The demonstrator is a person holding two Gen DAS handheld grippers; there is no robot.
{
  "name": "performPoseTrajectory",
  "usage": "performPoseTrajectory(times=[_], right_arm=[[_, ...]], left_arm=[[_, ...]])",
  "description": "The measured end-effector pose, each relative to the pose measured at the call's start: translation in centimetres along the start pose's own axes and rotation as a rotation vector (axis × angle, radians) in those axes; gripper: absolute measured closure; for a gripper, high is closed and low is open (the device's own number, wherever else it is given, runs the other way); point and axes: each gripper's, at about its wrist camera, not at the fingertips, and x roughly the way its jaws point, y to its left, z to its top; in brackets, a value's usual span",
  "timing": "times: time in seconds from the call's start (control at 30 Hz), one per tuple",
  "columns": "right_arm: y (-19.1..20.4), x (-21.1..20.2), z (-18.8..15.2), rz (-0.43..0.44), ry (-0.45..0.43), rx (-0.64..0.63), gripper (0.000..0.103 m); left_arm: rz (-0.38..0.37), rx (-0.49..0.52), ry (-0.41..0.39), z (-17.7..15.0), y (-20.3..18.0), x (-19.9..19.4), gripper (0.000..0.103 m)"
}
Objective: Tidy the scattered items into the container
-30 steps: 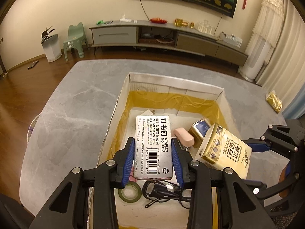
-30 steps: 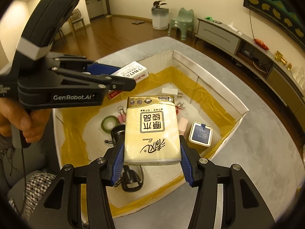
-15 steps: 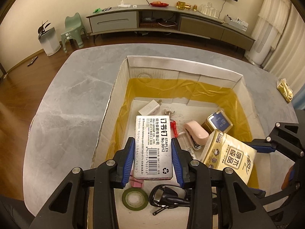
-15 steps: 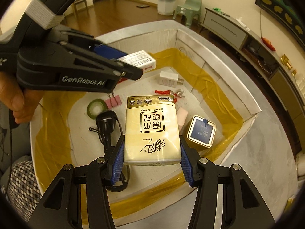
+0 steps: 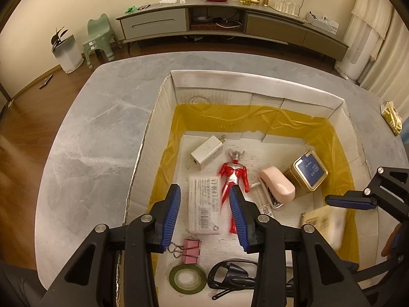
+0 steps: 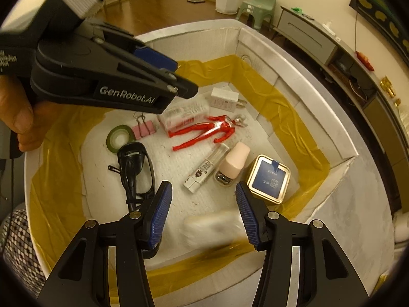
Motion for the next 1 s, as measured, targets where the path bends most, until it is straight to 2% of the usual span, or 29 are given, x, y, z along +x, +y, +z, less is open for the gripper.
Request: performPoseTrajectory(times=[0.2, 0.4, 1.0], right_arm=[[-0.7, -2.4, -0.7, 0.001, -0.039, 0.031, 0.048], [-0.4, -5.0, -1.9, 0.0, -0.068, 0.033, 0.048], [4.6, -9.4, -6.8, -0.023, -0.03, -0.092, 0.048]], left_arm=[[-0.002, -0.008, -0.02, -0.4, 0.2, -1.2, 0.059], [-0.013, -0.006, -0.077, -1.6, 0.2, -4.8, 0.058], [-0.088, 0.051, -0.146, -9.7, -4.2, -14.3, 0.05]])
